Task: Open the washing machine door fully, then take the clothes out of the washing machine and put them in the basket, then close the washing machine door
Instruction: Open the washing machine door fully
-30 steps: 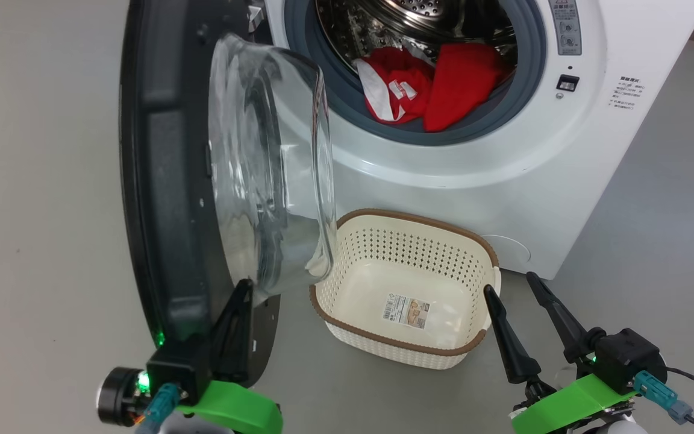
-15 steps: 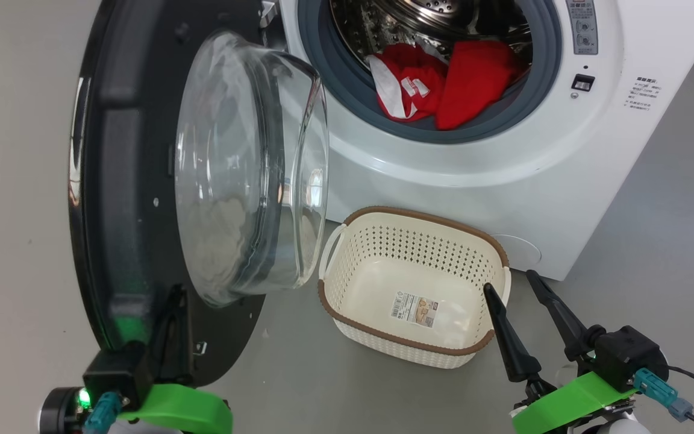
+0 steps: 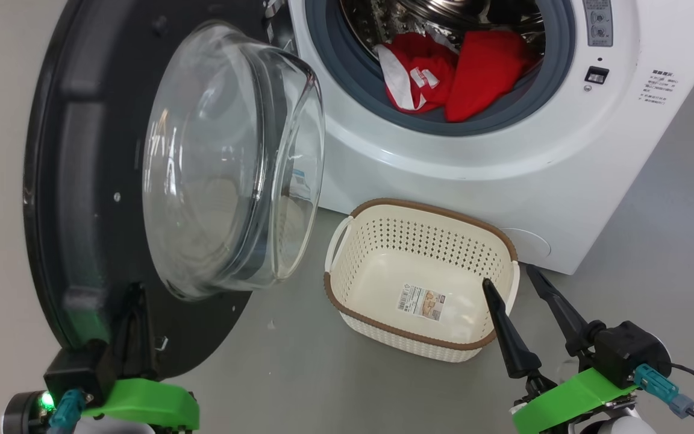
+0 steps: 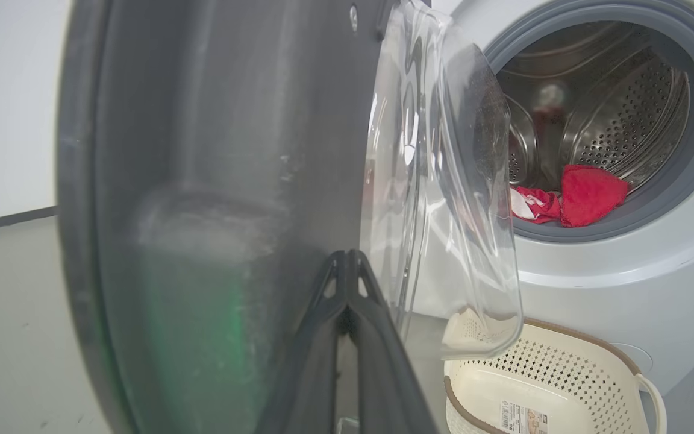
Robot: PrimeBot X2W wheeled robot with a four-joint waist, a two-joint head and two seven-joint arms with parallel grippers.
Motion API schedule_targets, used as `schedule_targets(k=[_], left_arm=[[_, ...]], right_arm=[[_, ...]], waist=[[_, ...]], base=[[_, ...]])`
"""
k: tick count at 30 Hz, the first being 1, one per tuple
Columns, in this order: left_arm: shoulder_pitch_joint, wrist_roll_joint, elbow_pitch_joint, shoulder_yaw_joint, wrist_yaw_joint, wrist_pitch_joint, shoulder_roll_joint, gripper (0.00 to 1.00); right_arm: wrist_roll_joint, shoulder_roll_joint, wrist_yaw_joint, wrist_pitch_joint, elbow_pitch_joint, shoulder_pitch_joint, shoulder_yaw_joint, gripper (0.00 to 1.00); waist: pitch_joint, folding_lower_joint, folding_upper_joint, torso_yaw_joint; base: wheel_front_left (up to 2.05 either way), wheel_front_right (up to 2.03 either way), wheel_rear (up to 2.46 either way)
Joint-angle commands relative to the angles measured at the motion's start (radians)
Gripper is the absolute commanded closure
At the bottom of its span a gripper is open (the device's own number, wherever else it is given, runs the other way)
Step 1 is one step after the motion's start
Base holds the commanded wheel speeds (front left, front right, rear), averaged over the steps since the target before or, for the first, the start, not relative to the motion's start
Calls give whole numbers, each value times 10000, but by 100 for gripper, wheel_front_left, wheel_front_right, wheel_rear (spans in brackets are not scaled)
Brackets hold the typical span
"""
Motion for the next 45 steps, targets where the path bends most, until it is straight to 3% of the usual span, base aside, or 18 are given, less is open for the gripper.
schedule_targets(k=[1, 23, 45], left_arm=[[-408, -98, -58, 586, 172, -94, 405, 100], [-1426, -402, 1633, 1071, -102, -455, 892, 100], [-2448, -1084, 3385, 1810, -808, -938, 910, 100]], right_arm=[[-148, 15, 63, 52, -316, -214, 179, 0], [-391, 15, 63, 405, -726, -42, 184, 0], [-648, 15, 63, 805, -1134, 175, 180, 0]], waist=[[29, 0, 0, 5], [197, 0, 0, 102], [217, 0, 0, 90]], base=[[0, 0, 0], [0, 0, 0], [0, 0, 0]])
